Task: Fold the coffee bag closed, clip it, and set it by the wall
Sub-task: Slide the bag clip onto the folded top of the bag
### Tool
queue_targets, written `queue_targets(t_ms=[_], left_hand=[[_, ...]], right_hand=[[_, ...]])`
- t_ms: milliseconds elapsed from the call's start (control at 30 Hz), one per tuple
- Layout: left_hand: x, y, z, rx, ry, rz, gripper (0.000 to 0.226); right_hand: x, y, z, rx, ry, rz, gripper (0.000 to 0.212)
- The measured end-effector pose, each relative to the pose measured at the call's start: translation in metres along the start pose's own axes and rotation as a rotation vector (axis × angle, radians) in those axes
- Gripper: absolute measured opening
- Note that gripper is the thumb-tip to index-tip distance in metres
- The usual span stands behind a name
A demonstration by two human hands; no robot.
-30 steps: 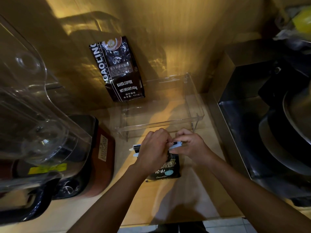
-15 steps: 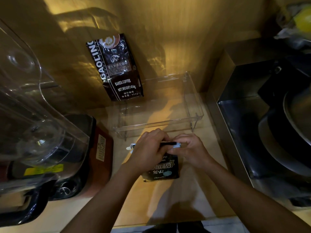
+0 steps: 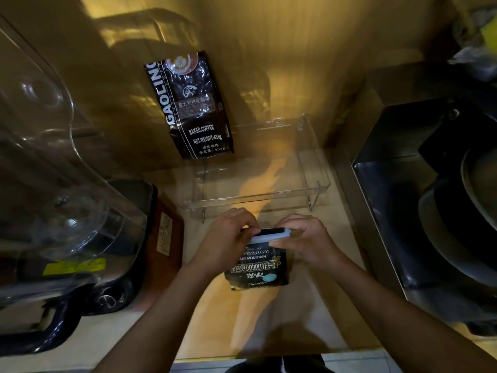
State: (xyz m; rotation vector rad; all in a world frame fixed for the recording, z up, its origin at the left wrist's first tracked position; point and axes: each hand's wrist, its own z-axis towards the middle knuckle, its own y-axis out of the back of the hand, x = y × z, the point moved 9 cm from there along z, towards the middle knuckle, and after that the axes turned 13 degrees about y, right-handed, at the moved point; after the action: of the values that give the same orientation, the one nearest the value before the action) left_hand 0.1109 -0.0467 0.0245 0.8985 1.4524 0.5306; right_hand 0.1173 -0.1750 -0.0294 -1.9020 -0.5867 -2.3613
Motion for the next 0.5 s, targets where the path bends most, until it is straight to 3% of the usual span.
queue_targets(t_ms=[300,500], left_hand=[[-0.001,-0.003,-0.019,-0.182,-0.021,0.078,0.012],[-0.011,-0.003,-0.016,-0.162,-0.055,0.249,0.021]], right_hand=[[-0.001,-0.011,-0.004,0.065,-0.08,0.126,0.02],[-0.003,-0.007,-0.002,0.051,-0.096,0.131,0.02]])
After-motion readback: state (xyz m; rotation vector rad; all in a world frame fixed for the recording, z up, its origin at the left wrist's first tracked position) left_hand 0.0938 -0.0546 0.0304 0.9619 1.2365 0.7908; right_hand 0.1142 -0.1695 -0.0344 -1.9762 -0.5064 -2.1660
